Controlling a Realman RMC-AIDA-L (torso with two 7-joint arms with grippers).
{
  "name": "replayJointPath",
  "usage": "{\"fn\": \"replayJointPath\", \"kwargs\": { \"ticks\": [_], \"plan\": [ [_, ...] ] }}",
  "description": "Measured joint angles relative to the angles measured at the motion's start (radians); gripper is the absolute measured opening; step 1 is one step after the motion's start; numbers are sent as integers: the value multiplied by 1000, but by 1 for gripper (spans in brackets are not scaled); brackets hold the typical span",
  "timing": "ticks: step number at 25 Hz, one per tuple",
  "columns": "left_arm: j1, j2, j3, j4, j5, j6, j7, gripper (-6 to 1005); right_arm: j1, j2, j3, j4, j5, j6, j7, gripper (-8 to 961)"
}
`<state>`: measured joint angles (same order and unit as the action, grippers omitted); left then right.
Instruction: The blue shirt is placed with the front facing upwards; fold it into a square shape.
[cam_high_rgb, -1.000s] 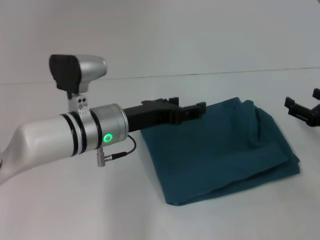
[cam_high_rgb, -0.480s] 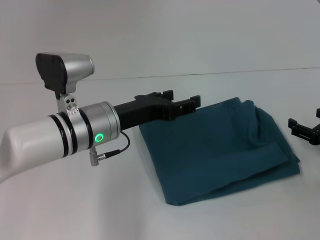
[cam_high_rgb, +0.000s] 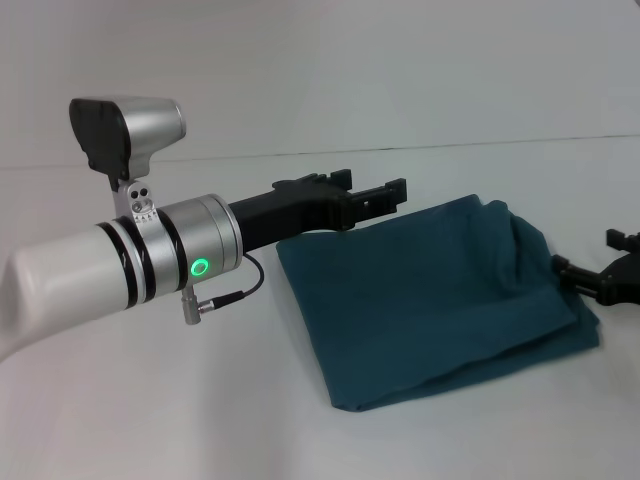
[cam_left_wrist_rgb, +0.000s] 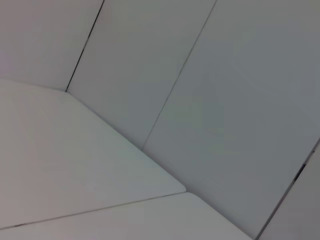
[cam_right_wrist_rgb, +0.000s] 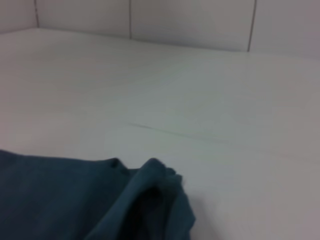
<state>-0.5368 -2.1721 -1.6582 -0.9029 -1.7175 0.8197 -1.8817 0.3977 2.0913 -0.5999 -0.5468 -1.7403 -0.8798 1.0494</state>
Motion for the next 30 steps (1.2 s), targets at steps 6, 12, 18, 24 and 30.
{"fn": "replayJointPath", "kwargs": {
  "ticks": [6,12,18,24,30],
  "plan": [
    [1,0,0,-9,-1,1,0,856,4,4,-84,6,-1,15,0,946],
    [1,0,-3,-14,-2,1,1,856,11,6,-139,20,1,16,0,946],
    [2,0,-4,-20,-2,0,1,855,13,6,-146,21,25,8,0,946],
    [2,0,-3,-21,-2,-5,1,855,25,6,-150,46,37,-5,-1,946],
    [1,0,-3,-22,-2,-5,1,855,26,1,-127,45,37,4,-1,946]
  ]
}}
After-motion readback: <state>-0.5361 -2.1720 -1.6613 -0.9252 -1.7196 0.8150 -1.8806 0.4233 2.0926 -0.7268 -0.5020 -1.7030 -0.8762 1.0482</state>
